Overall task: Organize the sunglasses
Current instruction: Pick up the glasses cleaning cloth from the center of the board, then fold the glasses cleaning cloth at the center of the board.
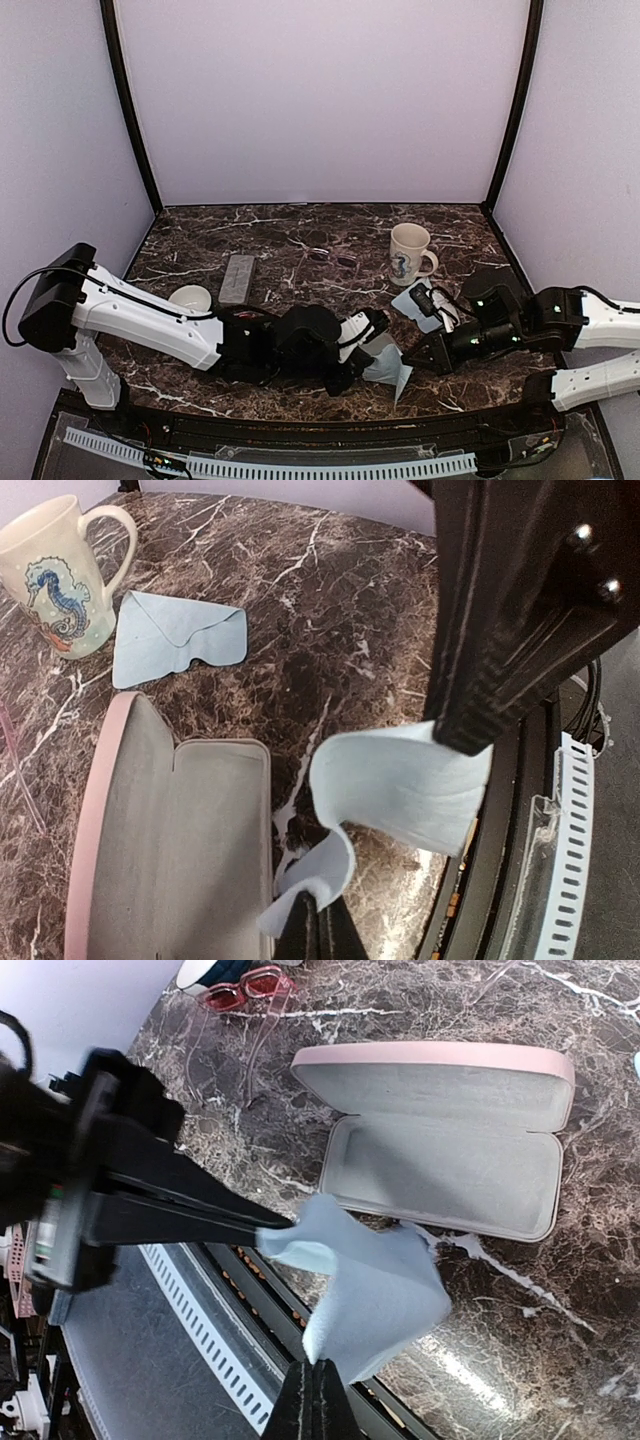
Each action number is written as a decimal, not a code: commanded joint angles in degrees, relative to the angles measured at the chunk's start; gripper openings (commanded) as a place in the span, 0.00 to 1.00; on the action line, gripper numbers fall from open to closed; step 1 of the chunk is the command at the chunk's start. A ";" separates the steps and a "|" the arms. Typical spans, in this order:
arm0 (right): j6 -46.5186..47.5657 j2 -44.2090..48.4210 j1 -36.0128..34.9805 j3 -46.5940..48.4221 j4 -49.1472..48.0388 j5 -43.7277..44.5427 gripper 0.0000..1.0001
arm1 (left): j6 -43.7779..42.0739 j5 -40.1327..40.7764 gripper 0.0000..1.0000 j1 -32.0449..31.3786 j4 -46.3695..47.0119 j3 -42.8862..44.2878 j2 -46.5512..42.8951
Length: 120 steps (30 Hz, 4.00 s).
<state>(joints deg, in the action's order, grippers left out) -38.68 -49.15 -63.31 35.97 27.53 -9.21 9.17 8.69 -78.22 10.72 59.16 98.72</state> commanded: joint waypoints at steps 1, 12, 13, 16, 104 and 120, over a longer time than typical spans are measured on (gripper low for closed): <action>2.82 -1.22 0.38 1.55 -0.61 -0.92 0.00 | -1.85 -3.90 0.00 0.25 -9.58 2.83 -5.44; 6.29 -10.72 0.12 4.74 -6.11 -6.17 0.00 | 0.19 -5.53 0.00 0.25 -26.17 0.88 -13.02; 6.46 -11.50 0.04 4.96 -6.67 -6.35 0.00 | 0.53 -5.77 0.00 0.19 -27.48 0.65 -13.79; 6.46 -13.70 -0.36 5.42 -9.16 -7.15 0.00 | 2.03 -5.90 0.00 0.23 -31.05 -0.28 -15.66; 13.63 -59.24 -1.00 14.91 -32.14 33.24 0.00 | 7.99 7.23 0.00 11.34 -27.98 -0.34 -0.50; 22.69 -50.18 1.26 12.22 -31.78 22.26 0.00 | 7.79 3.80 0.00 13.38 -25.21 -0.59 -2.10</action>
<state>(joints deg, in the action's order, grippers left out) -17.98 -104.92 -62.98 50.96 -6.81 17.63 17.19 14.46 -65.04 -13.67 58.04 99.11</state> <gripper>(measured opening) 0.006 0.009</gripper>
